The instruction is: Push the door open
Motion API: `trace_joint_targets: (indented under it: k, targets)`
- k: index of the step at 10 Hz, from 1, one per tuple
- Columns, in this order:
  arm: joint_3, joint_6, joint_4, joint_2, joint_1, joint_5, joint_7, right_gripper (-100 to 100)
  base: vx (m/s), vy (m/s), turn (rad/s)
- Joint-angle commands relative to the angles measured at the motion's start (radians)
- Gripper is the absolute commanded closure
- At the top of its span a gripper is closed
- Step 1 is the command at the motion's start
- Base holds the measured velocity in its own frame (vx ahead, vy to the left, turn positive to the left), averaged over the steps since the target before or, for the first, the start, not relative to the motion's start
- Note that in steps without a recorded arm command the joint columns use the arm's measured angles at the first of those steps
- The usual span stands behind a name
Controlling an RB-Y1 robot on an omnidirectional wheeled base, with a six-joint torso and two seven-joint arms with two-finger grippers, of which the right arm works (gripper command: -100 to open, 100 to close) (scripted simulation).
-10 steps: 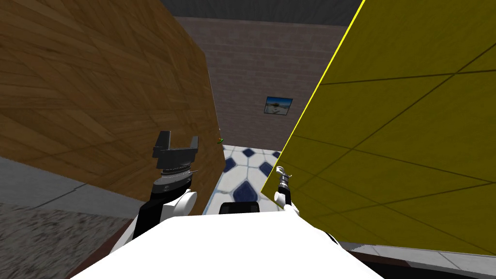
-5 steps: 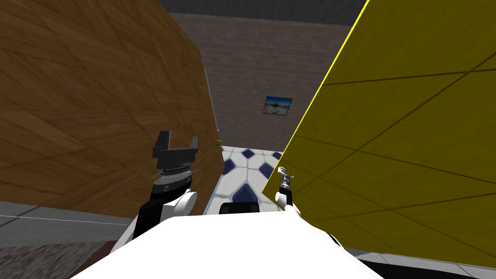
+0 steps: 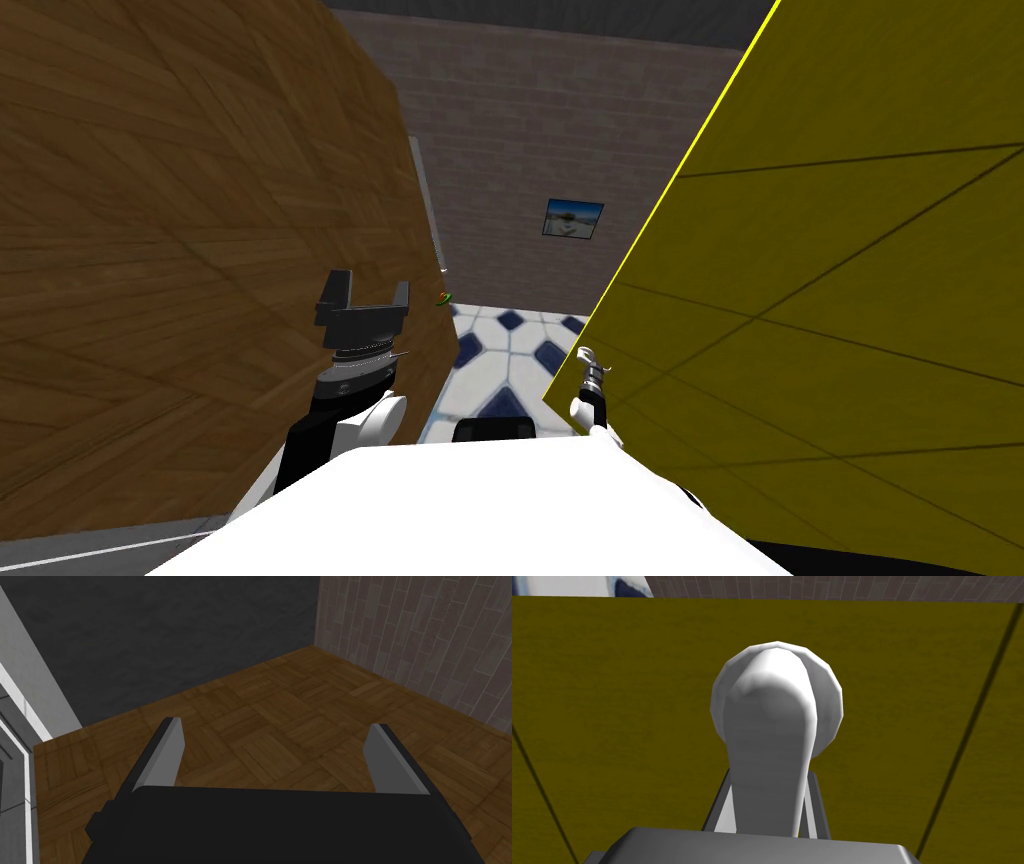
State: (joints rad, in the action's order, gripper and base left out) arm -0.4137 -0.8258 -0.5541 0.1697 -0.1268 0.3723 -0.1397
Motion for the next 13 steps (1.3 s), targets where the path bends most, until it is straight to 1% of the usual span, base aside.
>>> trace_joint_targets:
  k: [1, 2, 3, 4, 9, 10, 11, 13]
  targets:
    - [-0.016, -0.009, 0.01, 0.012, -0.004, 0.01, -0.004, 100, 0.187, -0.07, -0.027]
    - [-0.026, -0.011, 0.011, 0.014, -0.003, 0.017, -0.008, 100, 0.197, -0.043, -0.041]
    - [-0.026, -0.011, 0.011, 0.014, -0.003, 0.017, -0.008, 100, 0.132, -0.023, -0.024]
    - [-0.041, -0.013, 0.014, 0.017, -0.001, 0.028, -0.015, 100, 0.133, -0.056, -0.025]
    - [-0.099, -0.022, 0.023, 0.028, 0.006, 0.068, -0.038, 100, 0.199, -0.05, -0.05]
    - [-0.099, -0.022, 0.023, 0.028, 0.006, 0.068, -0.038, 100, 0.145, -0.053, -0.011]
    - [-0.116, -0.025, 0.026, 0.032, 0.008, 0.08, -0.046, 100, 0.154, -0.065, -0.028]
    - [-0.134, -0.028, 0.029, 0.036, 0.01, 0.092, -0.053, 100, 0.176, -0.042, -0.044]
